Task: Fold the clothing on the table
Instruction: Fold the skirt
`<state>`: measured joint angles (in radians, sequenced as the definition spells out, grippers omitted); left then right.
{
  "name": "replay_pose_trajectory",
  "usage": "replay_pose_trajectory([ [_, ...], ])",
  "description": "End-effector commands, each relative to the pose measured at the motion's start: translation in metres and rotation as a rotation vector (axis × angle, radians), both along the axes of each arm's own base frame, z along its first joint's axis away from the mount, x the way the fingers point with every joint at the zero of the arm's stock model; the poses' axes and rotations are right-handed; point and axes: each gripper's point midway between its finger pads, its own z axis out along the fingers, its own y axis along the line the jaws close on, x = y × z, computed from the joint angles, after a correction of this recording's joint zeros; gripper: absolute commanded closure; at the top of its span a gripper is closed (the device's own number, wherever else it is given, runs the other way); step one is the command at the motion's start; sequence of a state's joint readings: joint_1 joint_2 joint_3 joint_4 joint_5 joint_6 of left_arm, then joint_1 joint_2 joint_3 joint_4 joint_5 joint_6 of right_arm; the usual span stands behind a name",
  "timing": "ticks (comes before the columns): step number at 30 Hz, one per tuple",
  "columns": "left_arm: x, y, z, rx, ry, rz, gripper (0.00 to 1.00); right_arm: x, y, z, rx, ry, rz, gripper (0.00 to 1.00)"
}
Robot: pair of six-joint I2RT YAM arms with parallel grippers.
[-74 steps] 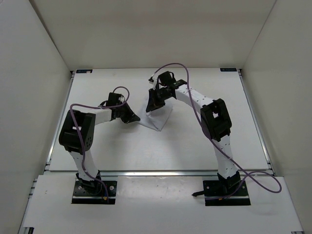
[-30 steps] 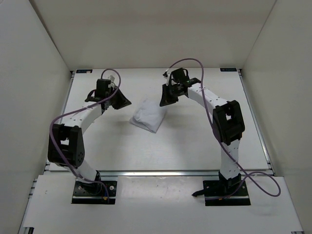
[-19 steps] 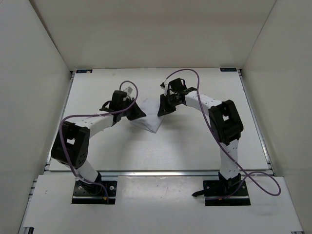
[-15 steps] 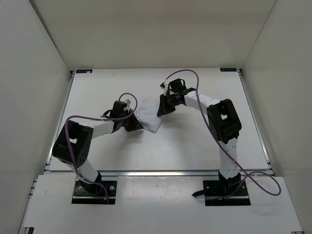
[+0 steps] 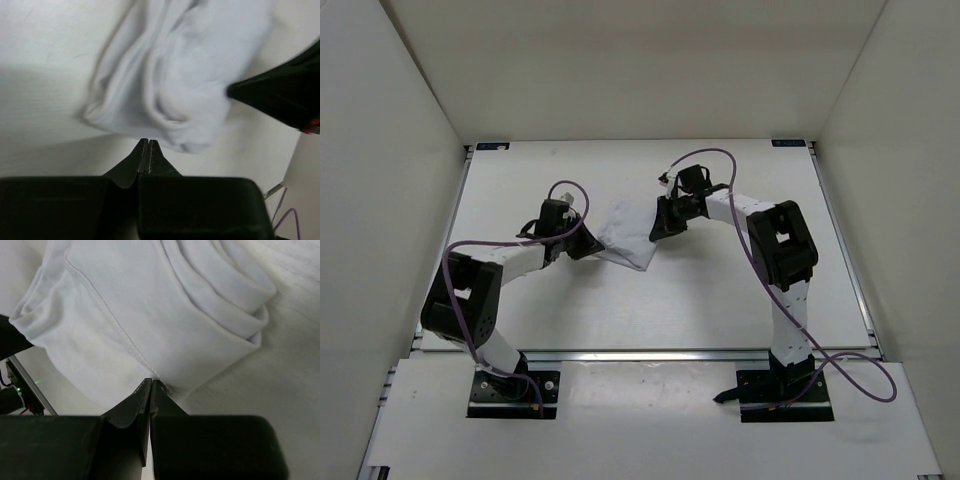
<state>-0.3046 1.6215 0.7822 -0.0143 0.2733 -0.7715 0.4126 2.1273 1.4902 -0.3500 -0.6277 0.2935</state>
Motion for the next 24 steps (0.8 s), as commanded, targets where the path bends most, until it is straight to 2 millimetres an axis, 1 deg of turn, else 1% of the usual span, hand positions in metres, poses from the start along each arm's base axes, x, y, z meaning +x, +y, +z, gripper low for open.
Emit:
replay_pose_trajectory([
  [1, 0.028, -0.018, 0.086, -0.084, -0.245, -0.029, 1.0, 0.017, 0.009, 0.046, 0.088, -0.112, 0.001, 1.0],
  [2, 0.027, -0.023, 0.092, -0.109, -0.254, -0.039, 1.0, 0.018, 0.009, 0.049, 0.094, -0.115, -0.002, 1.0],
  [3, 0.03, -0.03, 0.101, -0.124, -0.284, -0.039, 1.0, 0.017, 0.011, 0.047, 0.097, -0.105, 0.003, 1.0],
  [4, 0.032, -0.034, 0.102, -0.13, -0.299, -0.045, 1.0, 0.017, 0.017, 0.048, 0.101, -0.105, 0.013, 0.99],
  [5, 0.031, -0.04, 0.103, -0.138, -0.301, -0.06, 1.0, 0.019, 0.017, 0.049, 0.106, -0.109, 0.013, 1.0],
  [6, 0.029, -0.048, 0.099, -0.148, -0.298, -0.08, 1.0, 0.018, 0.018, 0.045, 0.097, -0.098, 0.015, 1.0],
  [7, 0.029, -0.052, 0.089, -0.151, -0.274, -0.082, 1.0, 0.015, 0.021, 0.042, 0.1, -0.085, 0.027, 1.0],
  [8, 0.03, -0.055, 0.087, -0.14, -0.274, -0.085, 1.0, 0.014, 0.026, 0.043, 0.102, -0.092, 0.041, 1.0],
  [9, 0.032, -0.056, 0.074, -0.106, -0.257, -0.073, 1.0, 0.013, 0.024, 0.038, 0.097, -0.079, 0.039, 1.0],
  [10, 0.031, -0.054, 0.056, -0.069, -0.223, -0.073, 1.0, 0.015, 0.025, 0.038, 0.098, -0.082, 0.04, 1.0],
  [11, 0.032, -0.053, 0.048, -0.04, -0.212, -0.063, 1.0, 0.014, 0.025, 0.035, 0.095, -0.079, 0.043, 1.0],
  [12, 0.031, -0.047, 0.033, -0.008, -0.174, -0.046, 1.0, 0.013, 0.025, 0.033, 0.09, -0.077, 0.046, 1.0],
  [13, 0.025, -0.043, 0.015, 0.016, -0.122, -0.044, 1.0, 0.012, 0.025, 0.025, 0.079, -0.063, 0.044, 1.0],
  [14, 0.021, -0.033, 0.001, 0.036, -0.086, -0.025, 1.0, 0.015, 0.022, 0.026, 0.087, -0.061, 0.037, 1.0],
  [15, 0.013, -0.026, -0.011, 0.054, -0.051, -0.013, 1.0, 0.014, 0.019, 0.019, 0.079, -0.052, 0.038, 1.0],
  [16, 0.016, -0.019, -0.008, 0.058, -0.061, 0.019, 1.0, 0.017, 0.015, 0.021, 0.082, -0.039, 0.021, 1.0],
  [17, 0.011, -0.014, -0.011, 0.068, -0.057, 0.029, 1.0, 0.014, 0.016, 0.018, 0.078, -0.041, 0.032, 1.0],
  [18, 0.008, -0.005, -0.014, 0.08, -0.054, 0.051, 1.0, 0.017, 0.012, 0.016, 0.076, -0.038, 0.02, 1.0],
  [19, 0.011, 0.0, -0.013, 0.07, -0.052, 0.07, 1.0, 0.018, 0.011, 0.015, 0.076, -0.037, 0.02, 1.0],
  [21, 0.006, 0.005, -0.018, 0.063, -0.03, 0.08, 1.0, 0.018, 0.008, 0.013, 0.07, -0.042, 0.018, 1.0],
  [23, 0.009, 0.009, -0.017, 0.045, -0.03, 0.089, 1.0, 0.019, 0.004, 0.005, 0.066, -0.025, 0.015, 1.0],
  [24, 0.007, 0.004, -0.016, 0.027, -0.031, 0.07, 1.0, 0.022, 0.007, 0.01, 0.075, -0.034, 0.027, 1.0],
])
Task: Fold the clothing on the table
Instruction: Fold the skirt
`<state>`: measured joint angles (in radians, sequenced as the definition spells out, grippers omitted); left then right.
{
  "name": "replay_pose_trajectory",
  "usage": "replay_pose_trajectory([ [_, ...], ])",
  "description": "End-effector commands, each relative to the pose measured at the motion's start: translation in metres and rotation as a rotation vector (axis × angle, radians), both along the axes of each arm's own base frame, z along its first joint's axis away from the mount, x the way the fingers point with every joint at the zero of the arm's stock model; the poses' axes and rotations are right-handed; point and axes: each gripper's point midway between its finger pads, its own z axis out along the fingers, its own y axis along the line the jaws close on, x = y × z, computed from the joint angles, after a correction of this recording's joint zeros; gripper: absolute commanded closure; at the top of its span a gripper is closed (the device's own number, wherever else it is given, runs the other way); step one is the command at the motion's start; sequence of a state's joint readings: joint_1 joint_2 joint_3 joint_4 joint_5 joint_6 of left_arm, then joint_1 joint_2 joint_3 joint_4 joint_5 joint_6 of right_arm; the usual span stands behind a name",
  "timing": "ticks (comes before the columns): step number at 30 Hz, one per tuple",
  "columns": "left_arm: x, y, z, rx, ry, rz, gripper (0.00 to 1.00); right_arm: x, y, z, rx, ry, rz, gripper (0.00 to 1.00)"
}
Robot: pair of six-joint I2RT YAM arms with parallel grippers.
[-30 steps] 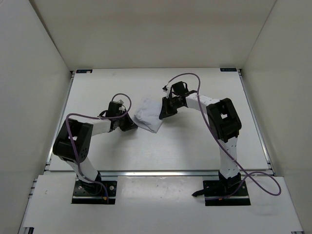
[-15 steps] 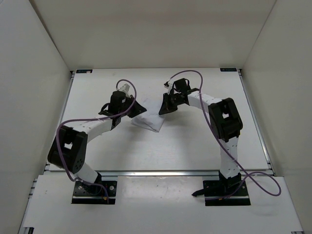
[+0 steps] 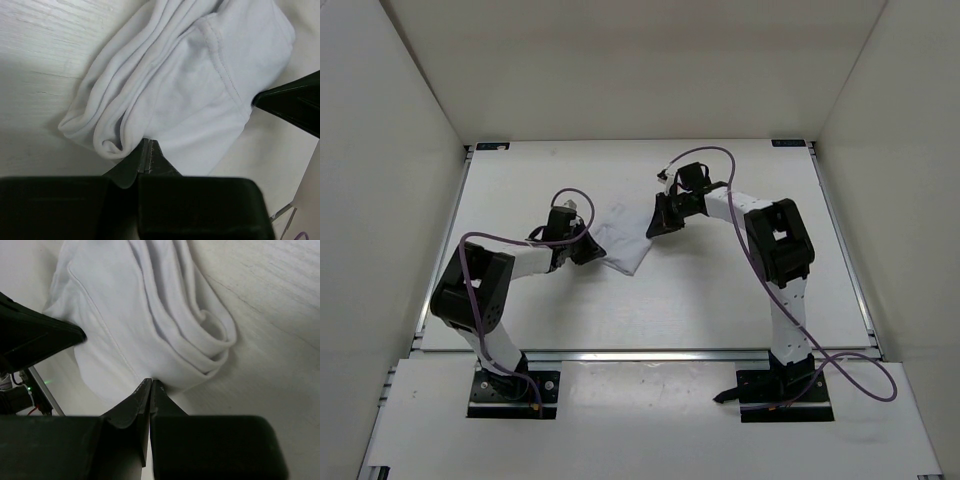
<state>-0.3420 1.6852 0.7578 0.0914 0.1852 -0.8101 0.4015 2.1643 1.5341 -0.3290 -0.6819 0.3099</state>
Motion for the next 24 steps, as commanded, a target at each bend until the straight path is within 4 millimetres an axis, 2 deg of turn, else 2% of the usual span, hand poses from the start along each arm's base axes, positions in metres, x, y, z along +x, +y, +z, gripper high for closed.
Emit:
replay_pose_trajectory([
  [1, -0.001, 0.006, 0.007, -0.023, -0.014, 0.009, 1.0, 0.012, -0.003, 0.003, 0.014, -0.027, 0.014, 1.0],
  [3, 0.006, 0.001, 0.023, -0.04, -0.061, -0.02, 1.0, 0.018, -0.004, 0.014, 0.006, -0.046, 0.007, 0.99],
  [4, 0.009, -0.002, 0.033, -0.038, -0.086, -0.047, 1.0, 0.023, -0.007, 0.025, -0.006, -0.077, 0.002, 1.0],
  [5, 0.009, -0.003, 0.041, -0.035, -0.096, -0.068, 0.96, 0.025, -0.007, 0.039, -0.006, -0.108, 0.0, 1.0],
  [6, 0.015, -0.004, 0.055, -0.035, -0.122, -0.085, 0.81, 0.027, -0.011, 0.052, -0.023, -0.132, -0.017, 1.0],
  [7, 0.019, -0.005, 0.067, -0.03, -0.157, -0.114, 0.76, 0.031, -0.015, 0.06, -0.028, -0.154, -0.031, 0.99],
  [8, 0.019, 0.001, 0.073, -0.004, -0.159, -0.119, 0.68, 0.033, -0.022, 0.075, -0.03, -0.181, -0.043, 0.95],
  [9, 0.022, 0.002, 0.09, 0.02, -0.198, -0.144, 0.57, 0.037, -0.035, 0.082, -0.065, -0.194, -0.08, 0.88],
  [10, 0.028, 0.007, 0.102, 0.048, -0.223, -0.135, 0.52, 0.042, -0.046, 0.084, -0.11, -0.213, -0.118, 0.84],
  [11, 0.035, 0.015, 0.12, 0.121, -0.269, -0.143, 0.39, 0.045, -0.058, 0.093, -0.147, -0.251, -0.144, 0.8],
  [12, 0.028, 0.023, 0.121, 0.189, -0.255, -0.172, 0.27, 0.042, -0.068, 0.095, -0.18, -0.256, -0.147, 0.69],
  [13, 0.037, 0.029, 0.142, 0.251, -0.301, -0.156, 0.21, 0.047, -0.083, 0.094, -0.233, -0.284, -0.172, 0.53],
  [14, 0.038, 0.04, 0.146, 0.336, -0.293, -0.158, 0.02, 0.045, -0.092, 0.099, -0.262, -0.304, -0.176, 0.44],
  [15, 0.032, 0.051, 0.142, 0.408, -0.261, -0.169, 0.02, 0.044, -0.105, 0.101, -0.29, -0.297, -0.203, 0.34],
  [16, 0.03, 0.057, 0.152, 0.419, -0.263, -0.17, 0.01, 0.043, -0.12, 0.099, -0.332, -0.284, -0.239, 0.3],
  [17, 0.035, 0.066, 0.158, 0.458, -0.276, -0.143, 0.01, 0.043, -0.124, 0.103, -0.346, -0.304, -0.24, 0.3],
  [18, 0.03, 0.08, 0.158, 0.494, -0.258, -0.123, 0.01, 0.043, -0.138, 0.105, -0.398, -0.327, -0.274, 0.26],
  [19, 0.027, 0.087, 0.164, 0.515, -0.273, -0.097, 0.02, 0.038, -0.143, 0.109, -0.406, -0.339, -0.288, 0.17],
  [20, 0.023, 0.092, 0.159, 0.529, -0.257, -0.089, 0.02, 0.034, -0.15, 0.104, -0.436, -0.339, -0.292, 0.12],
  [21, 0.02, 0.102, 0.161, 0.556, -0.259, -0.061, 0.01, 0.033, -0.156, 0.111, -0.445, -0.361, -0.318, 0.04],
  [22, 0.012, 0.105, 0.156, 0.563, -0.247, -0.063, 0.01, 0.03, -0.16, 0.117, -0.451, -0.383, -0.328, 0.01],
  [23, 0.009, 0.108, 0.152, 0.565, -0.241, -0.068, 0.01, 0.027, -0.167, 0.113, -0.465, -0.378, -0.341, 0.01],
  [24, 0.008, 0.111, 0.151, 0.555, -0.233, -0.052, 0.01, 0.025, -0.17, 0.122, -0.454, -0.394, -0.362, 0.01],
])
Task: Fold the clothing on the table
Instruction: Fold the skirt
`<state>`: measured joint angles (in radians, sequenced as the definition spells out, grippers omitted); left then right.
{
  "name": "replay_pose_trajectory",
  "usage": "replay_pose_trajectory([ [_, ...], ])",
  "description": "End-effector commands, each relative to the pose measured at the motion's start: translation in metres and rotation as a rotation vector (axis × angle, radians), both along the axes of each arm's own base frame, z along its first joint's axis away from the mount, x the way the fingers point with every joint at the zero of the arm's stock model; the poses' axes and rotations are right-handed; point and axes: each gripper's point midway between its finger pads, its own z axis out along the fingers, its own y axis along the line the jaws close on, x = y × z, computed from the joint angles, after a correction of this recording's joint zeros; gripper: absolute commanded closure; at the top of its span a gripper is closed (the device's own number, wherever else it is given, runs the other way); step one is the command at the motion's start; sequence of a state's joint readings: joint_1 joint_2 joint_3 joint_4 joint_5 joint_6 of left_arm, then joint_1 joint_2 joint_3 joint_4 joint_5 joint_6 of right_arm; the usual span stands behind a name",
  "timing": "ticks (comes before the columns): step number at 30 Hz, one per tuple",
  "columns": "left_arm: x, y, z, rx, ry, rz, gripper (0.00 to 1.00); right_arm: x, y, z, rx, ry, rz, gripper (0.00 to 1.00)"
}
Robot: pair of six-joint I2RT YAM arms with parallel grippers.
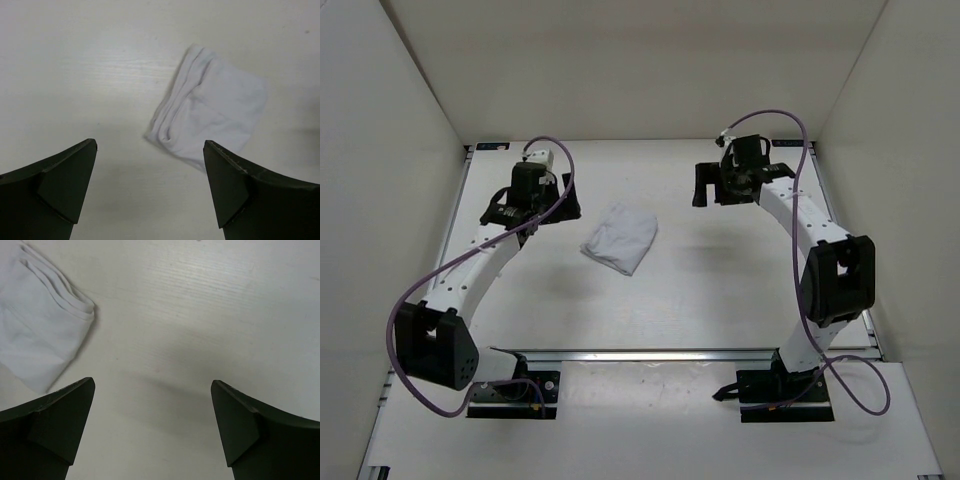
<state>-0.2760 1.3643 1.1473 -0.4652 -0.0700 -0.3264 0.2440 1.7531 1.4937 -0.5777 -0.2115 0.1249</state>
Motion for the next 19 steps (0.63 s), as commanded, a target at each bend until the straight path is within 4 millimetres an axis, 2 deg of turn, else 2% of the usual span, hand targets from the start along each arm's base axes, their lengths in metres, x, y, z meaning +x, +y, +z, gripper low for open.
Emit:
replay_pose_trajectory([
  [1, -0.029, 0.031, -0.028, 0.096, 0.108, 0.05, 0.01, -0.011, -0.019, 0.01, -0.069, -0.061, -0.019, 0.01],
  [4, -0.043, 0.031, -0.045, 0.107, 0.155, 0.046, 0.01, -0.024, -0.03, 0.015, -0.121, -0.092, -0.035, 0.01],
  [5, -0.043, 0.031, -0.046, 0.113, 0.153, 0.049, 0.01, -0.027, -0.031, 0.01, -0.126, -0.087, -0.039, 0.01],
  [6, -0.049, 0.03, -0.054, 0.122, 0.174, 0.04, 0.01, -0.031, -0.03, 0.016, -0.112, -0.108, -0.03, 0.01],
  [7, -0.05, 0.029, -0.05, 0.121, 0.162, 0.035, 0.02, -0.034, -0.034, 0.018, -0.099, -0.129, -0.041, 0.01],
  [9, -0.055, 0.031, -0.059, 0.112, 0.191, 0.05, 0.01, -0.045, -0.039, 0.009, -0.056, -0.11, -0.051, 0.01],
  [10, -0.057, 0.029, -0.057, 0.102, 0.187, 0.039, 0.01, -0.046, -0.041, 0.013, -0.046, -0.131, -0.052, 0.01],
  [12, -0.062, 0.03, -0.058, 0.086, 0.18, 0.05, 0.01, -0.056, -0.044, 0.001, -0.033, -0.122, -0.047, 0.01],
  [13, -0.062, 0.032, -0.055, 0.08, 0.164, 0.052, 0.01, -0.055, -0.046, 0.008, -0.033, -0.151, -0.046, 0.01],
  [14, -0.064, 0.031, -0.054, 0.076, 0.156, 0.049, 0.01, -0.061, -0.048, 0.0, -0.04, -0.133, -0.047, 0.01],
  [19, -0.064, 0.034, -0.055, 0.095, 0.167, 0.047, 0.01, -0.065, -0.05, -0.003, -0.028, -0.136, -0.064, 0.01],
])
